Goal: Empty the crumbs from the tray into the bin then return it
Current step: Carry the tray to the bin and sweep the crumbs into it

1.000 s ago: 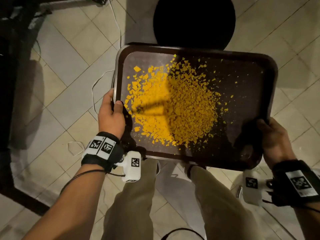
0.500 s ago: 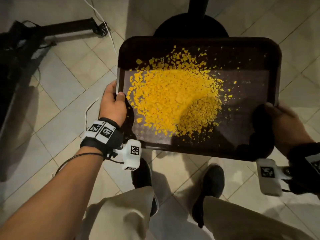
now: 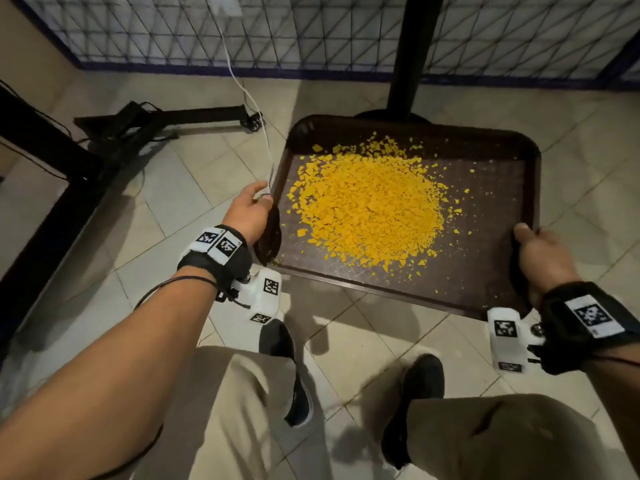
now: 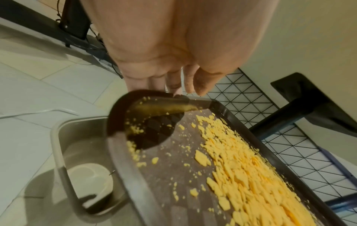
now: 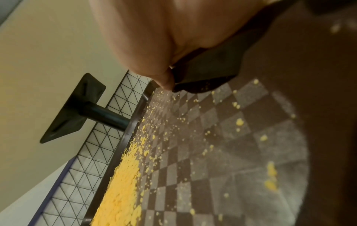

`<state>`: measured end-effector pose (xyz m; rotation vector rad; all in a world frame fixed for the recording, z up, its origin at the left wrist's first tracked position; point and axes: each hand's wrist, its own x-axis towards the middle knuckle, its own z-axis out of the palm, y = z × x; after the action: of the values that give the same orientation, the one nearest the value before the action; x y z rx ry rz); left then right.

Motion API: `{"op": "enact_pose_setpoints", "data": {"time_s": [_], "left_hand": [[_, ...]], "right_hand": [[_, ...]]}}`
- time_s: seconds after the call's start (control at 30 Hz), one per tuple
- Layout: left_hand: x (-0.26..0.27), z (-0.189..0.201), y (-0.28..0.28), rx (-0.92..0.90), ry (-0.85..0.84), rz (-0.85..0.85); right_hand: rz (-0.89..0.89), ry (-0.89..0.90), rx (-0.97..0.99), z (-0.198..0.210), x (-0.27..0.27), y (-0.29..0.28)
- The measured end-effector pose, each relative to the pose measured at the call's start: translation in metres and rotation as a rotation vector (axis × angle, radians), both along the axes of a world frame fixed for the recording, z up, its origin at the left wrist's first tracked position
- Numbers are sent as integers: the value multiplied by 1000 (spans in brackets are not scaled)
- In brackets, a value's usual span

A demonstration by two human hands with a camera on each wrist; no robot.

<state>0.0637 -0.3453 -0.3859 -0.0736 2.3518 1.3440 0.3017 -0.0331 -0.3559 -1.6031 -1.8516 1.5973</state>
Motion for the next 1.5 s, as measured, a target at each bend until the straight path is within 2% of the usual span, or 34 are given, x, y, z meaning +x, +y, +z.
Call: {"op": "enact_pose_setpoints", "data": {"time_s": [0.17,0.27,0.4,0.5,0.7,0.77,0.87,1.0,1.17,1.33,1.5], "left_hand": [[2,5,-29,-5,13,-7],[7,1,-41,-95,52,-52],[26,-2,-33,-221,291,-111],[55,-14,-4,-224,438,-282],[144,-60,68,-108,639,-811],[166,-78,85,-84,661,-896],[173,-96,101,-190,660,-1017],[149,-113,105,-283,590,-994],[111,-147,70,-350,596,-971],[77,-163,26,-563,348,-884],[61,-162,8,-564,172,-737]], "right_hand": [[8,2,79,15,-9,-20],[-12,-37,120,10,-13,-31],[21,-126,187,-3,-23,-38],[19,-154,204,-22,-33,-39],[-28,-165,180,-55,-56,-39],[-37,-159,161,-62,-64,-34],[-59,-152,155,-70,-75,-25],[-39,-193,172,-74,-81,-20],[12,-210,181,-81,-83,-19],[30,-203,200,-95,-79,-13],[51,-184,229,-97,-80,-15]]}}
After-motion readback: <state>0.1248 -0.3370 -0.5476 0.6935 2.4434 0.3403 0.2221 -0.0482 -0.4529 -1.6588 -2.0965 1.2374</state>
